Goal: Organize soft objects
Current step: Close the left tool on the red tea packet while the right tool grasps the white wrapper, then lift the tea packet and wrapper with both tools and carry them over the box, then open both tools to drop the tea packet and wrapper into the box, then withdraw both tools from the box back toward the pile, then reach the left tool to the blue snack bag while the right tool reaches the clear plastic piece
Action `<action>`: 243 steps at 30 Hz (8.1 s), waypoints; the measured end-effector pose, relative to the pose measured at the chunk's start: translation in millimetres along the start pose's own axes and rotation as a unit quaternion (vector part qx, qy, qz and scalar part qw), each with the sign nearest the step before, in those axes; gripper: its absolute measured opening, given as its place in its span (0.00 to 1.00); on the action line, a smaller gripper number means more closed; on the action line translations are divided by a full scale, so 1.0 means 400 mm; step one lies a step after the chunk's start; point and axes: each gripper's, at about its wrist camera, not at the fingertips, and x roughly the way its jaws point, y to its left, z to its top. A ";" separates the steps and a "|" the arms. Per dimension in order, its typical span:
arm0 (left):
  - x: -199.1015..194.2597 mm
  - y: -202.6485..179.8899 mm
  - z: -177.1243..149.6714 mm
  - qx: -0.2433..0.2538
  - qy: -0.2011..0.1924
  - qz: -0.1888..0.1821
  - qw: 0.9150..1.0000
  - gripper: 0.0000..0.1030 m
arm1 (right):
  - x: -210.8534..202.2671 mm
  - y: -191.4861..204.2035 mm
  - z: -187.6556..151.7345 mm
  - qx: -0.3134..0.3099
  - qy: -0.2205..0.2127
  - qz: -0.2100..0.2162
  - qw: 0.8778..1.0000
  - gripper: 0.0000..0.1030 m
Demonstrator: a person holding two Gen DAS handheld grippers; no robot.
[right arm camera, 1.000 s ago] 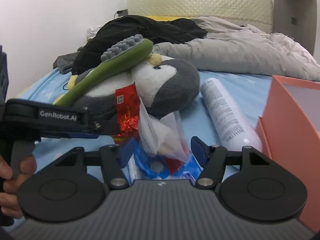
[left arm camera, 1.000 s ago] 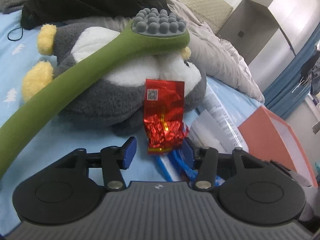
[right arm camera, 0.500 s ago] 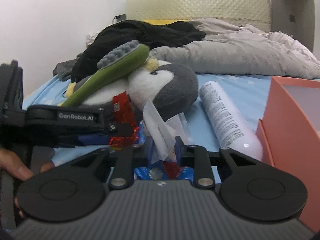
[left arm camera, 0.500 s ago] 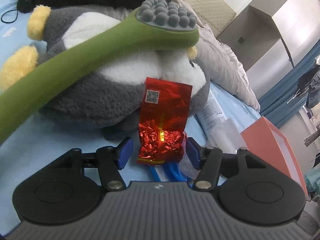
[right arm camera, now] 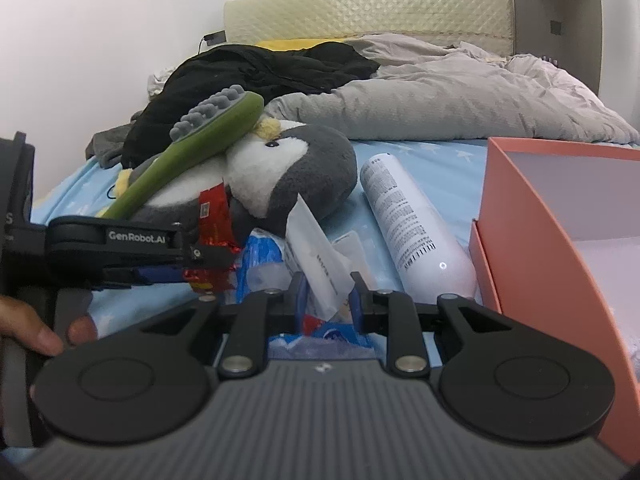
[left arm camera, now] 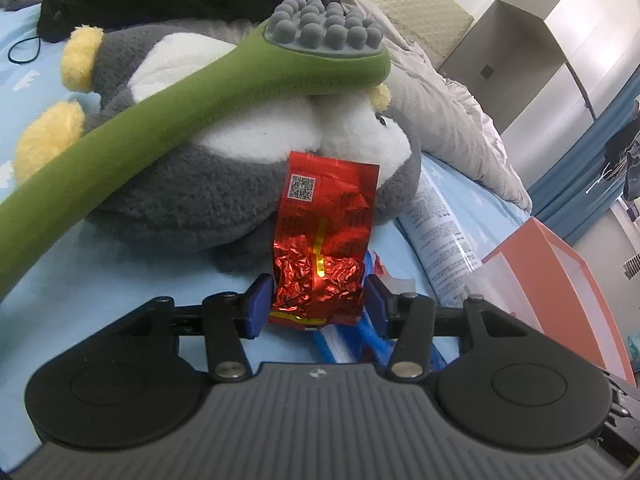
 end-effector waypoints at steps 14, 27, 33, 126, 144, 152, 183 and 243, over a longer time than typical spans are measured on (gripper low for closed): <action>-0.150 -0.033 -0.093 0.046 0.005 0.027 0.999 0.54 | -0.095 0.025 -0.079 0.005 0.025 -0.008 1.000 0.25; -0.291 -0.067 -0.194 0.057 0.021 0.019 0.998 0.54 | -0.203 0.068 -0.137 0.001 0.045 -0.010 0.999 0.25; -0.343 -0.094 -0.232 0.069 0.031 0.016 0.997 0.54 | -0.251 0.078 -0.154 0.017 0.047 -0.016 0.999 0.25; 0.021 -0.921 -0.115 0.272 0.209 -0.081 0.936 0.61 | -0.459 -0.591 0.001 0.185 0.096 -0.211 0.955 0.33; -0.257 -0.839 -0.061 0.290 0.077 -0.104 0.948 0.61 | -0.582 -0.396 0.090 0.119 -0.027 -0.178 0.976 0.33; -0.360 -0.738 -0.053 0.276 0.045 -0.098 0.955 0.62 | -0.614 -0.297 0.093 0.104 -0.062 -0.155 0.981 0.33; -0.537 -0.240 -0.202 0.149 0.014 -0.006 0.989 0.61 | -0.545 0.011 -0.027 0.095 -0.026 -0.038 0.994 0.34; 0.027 0.052 -0.119 -0.157 0.079 -0.138 0.975 0.65 | 0.233 -0.066 0.051 0.279 0.157 0.092 0.943 0.46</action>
